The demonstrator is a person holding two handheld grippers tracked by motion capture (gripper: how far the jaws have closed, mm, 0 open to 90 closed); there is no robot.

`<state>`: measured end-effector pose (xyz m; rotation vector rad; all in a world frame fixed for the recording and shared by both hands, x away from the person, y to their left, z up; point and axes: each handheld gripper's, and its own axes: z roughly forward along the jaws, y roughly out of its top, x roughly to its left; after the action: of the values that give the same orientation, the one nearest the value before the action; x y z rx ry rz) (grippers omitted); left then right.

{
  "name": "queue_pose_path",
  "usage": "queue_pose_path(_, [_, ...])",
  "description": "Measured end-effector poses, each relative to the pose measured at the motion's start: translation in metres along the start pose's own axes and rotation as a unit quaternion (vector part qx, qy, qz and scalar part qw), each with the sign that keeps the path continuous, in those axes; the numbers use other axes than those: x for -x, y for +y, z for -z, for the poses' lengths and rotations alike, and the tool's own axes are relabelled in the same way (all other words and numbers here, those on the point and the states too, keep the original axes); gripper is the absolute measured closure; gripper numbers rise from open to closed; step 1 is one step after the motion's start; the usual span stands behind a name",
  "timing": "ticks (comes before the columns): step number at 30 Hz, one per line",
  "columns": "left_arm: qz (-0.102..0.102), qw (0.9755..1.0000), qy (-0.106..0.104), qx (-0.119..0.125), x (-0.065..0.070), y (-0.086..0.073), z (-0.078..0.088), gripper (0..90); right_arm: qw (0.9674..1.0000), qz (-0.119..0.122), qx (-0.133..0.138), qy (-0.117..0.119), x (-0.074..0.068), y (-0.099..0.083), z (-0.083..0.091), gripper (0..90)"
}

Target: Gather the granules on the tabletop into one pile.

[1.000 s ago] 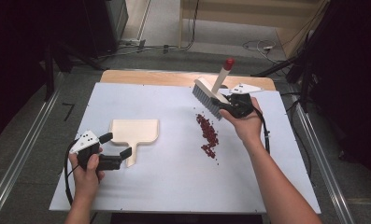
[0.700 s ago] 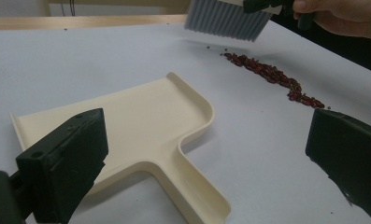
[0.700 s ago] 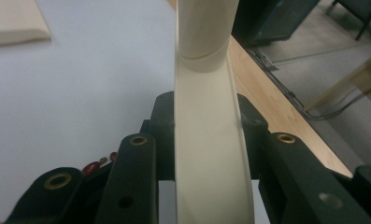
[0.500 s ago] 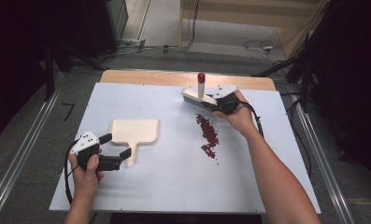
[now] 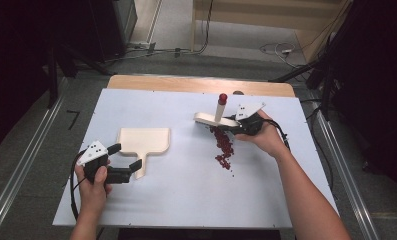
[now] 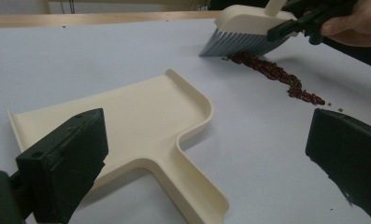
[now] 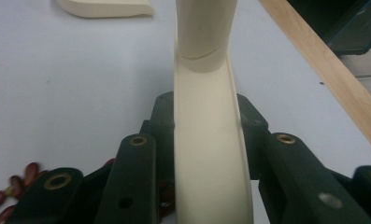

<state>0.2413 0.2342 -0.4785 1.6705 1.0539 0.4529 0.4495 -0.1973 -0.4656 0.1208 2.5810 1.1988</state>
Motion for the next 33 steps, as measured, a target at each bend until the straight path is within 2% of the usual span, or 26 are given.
queue_pose_path(7, [-0.001,1.0,0.001,-0.003,0.002,0.0,0.0,0.0,0.9999,0.004,0.003,0.011,-0.017,-0.004,0.01,65.7])
queue_pose_path(15, [-0.004,1.0,-0.002,-0.002,0.003,0.0,-0.001,0.0,0.9998,0.013,0.003,0.013,-0.033,-0.007,0.019,65.6])
queue_pose_path(30, [-0.004,1.0,-0.003,0.0,0.004,0.001,-0.001,0.0,0.9995,0.028,0.004,0.018,-0.051,-0.007,0.03,65.6])
queue_pose_path(33, [-0.005,1.0,-0.003,0.0,0.004,0.001,-0.001,0.0,0.9996,0.027,0.007,0.009,-0.053,-0.007,0.032,65.6])
